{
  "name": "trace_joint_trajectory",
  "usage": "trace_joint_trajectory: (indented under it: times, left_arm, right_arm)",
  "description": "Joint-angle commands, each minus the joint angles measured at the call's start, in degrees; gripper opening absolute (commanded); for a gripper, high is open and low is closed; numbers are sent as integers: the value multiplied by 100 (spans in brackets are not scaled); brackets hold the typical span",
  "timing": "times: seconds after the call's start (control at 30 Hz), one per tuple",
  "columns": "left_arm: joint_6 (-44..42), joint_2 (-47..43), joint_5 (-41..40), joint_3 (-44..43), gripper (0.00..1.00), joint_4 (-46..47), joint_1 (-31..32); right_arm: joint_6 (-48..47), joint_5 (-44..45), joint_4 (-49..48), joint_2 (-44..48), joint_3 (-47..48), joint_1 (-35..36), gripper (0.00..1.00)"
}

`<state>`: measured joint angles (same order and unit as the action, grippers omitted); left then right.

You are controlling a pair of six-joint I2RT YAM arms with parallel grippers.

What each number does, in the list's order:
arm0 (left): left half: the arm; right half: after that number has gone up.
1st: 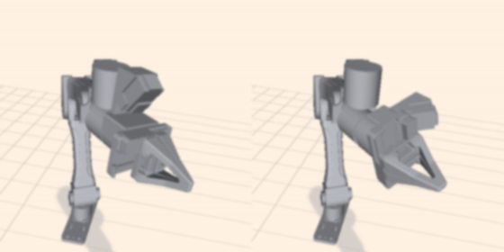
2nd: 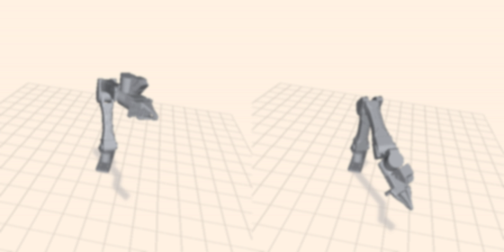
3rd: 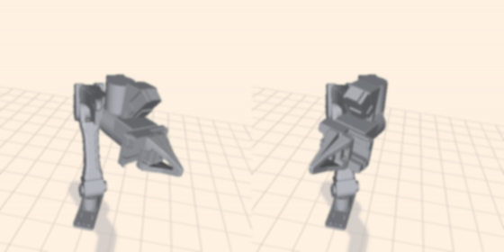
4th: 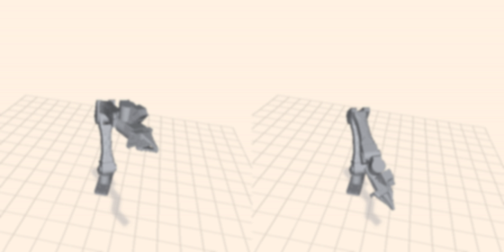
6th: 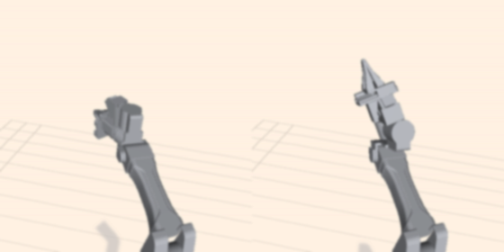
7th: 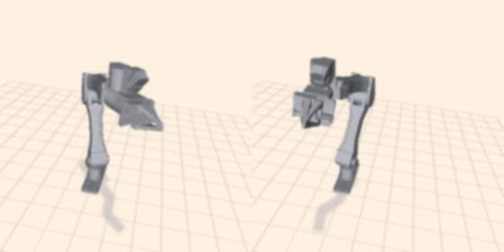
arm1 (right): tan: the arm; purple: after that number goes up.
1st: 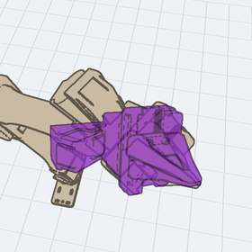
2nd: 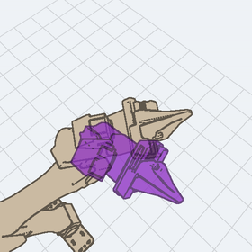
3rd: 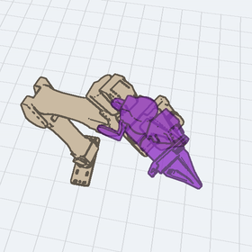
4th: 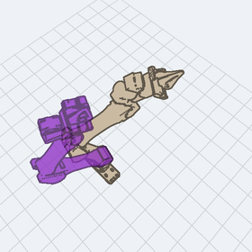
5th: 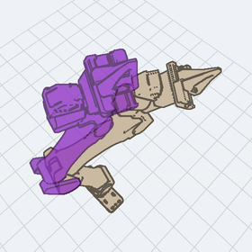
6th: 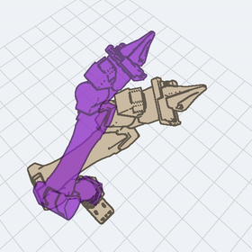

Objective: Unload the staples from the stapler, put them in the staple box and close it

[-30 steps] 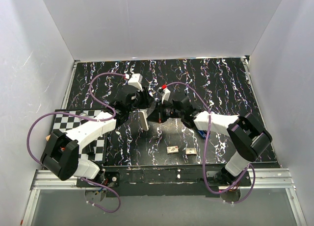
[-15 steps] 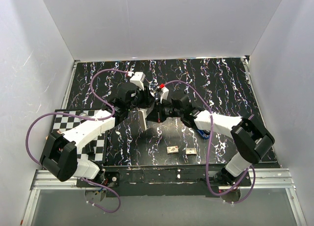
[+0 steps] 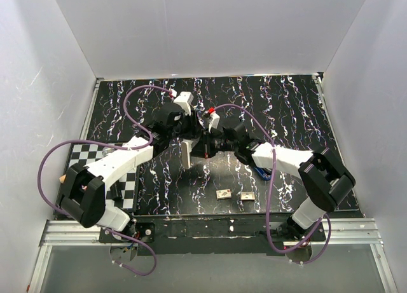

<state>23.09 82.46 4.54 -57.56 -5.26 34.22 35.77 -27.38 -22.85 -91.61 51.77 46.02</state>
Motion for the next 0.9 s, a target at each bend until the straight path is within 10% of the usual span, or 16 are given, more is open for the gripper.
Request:
trace_joint_trajectory:
  times: [0.0, 0.87]
  left_arm:
    - [-121, 236, -366, -317, 0, 587, -47]
    - [-112, -379, 65, -370, 0, -28, -29]
  right_arm:
    - [528, -1112, -1178, 293, 317, 311, 1]
    - [-632, 494, 737, 732, 203, 241, 6]
